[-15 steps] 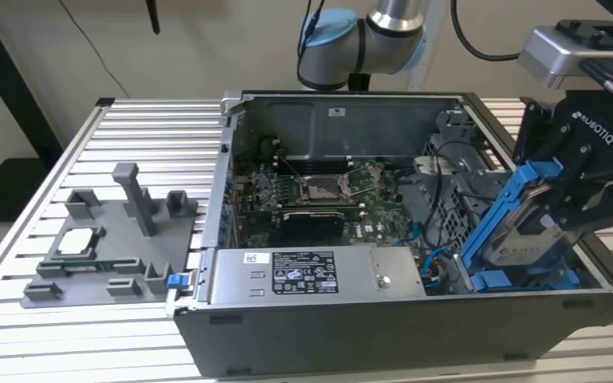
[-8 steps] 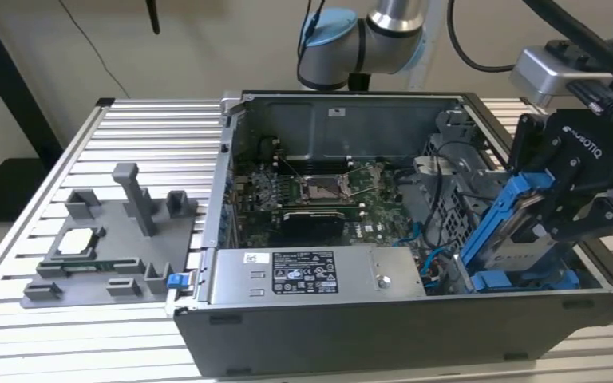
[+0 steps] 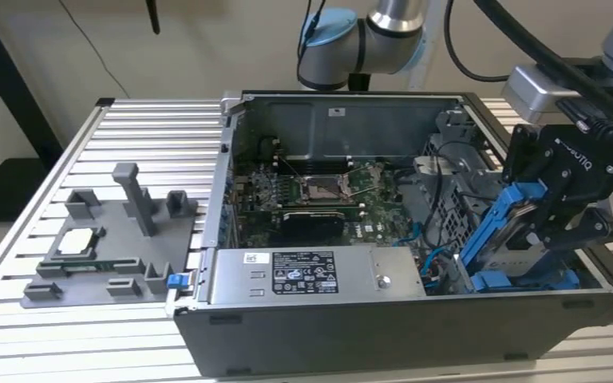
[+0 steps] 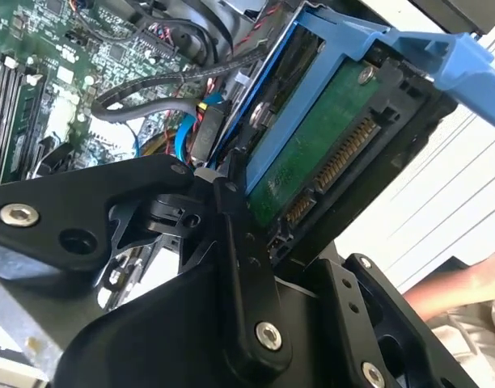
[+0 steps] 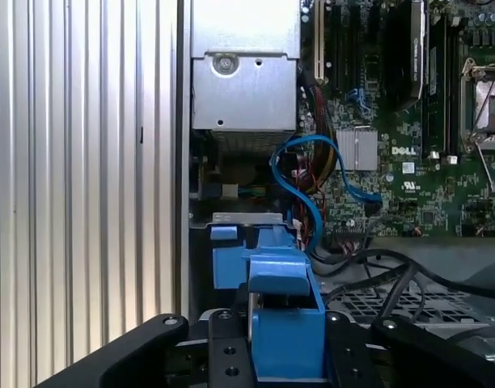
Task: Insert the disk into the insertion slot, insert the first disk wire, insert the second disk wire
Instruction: 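Insert the disk into the insertion slot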
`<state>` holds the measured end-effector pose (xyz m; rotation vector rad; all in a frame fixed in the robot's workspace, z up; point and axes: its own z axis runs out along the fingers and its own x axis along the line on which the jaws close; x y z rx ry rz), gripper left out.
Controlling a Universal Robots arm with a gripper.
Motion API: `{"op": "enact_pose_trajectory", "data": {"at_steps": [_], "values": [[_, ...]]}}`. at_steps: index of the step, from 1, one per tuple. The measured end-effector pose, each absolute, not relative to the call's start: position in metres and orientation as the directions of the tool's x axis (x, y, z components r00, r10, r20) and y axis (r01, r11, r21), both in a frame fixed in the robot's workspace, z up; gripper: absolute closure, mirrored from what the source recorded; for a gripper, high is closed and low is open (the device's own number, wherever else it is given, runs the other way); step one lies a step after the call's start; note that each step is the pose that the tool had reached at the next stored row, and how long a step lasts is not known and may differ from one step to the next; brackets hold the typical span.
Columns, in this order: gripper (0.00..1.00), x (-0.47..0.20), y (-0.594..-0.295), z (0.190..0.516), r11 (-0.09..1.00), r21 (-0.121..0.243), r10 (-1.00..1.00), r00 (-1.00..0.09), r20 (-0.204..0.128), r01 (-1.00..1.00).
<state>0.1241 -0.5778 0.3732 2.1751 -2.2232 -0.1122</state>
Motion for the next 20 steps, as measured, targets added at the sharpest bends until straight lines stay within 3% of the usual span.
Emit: {"op": "enact_pose_trajectory", "data": {"at_steps": [3,4,20], "values": [[1.0,0.124,-0.578,0.373,0.021,0.072,-0.999,-0.023,-0.029,-0.997],[0.0,0.124,-0.578,0.373,0.021,0.072,-0.999,-0.023,-0.029,-0.997],[0.0,0.124,-0.577,0.391,0.02,0.071,-0.999,-0.023,-0.032,-0.997]]}}
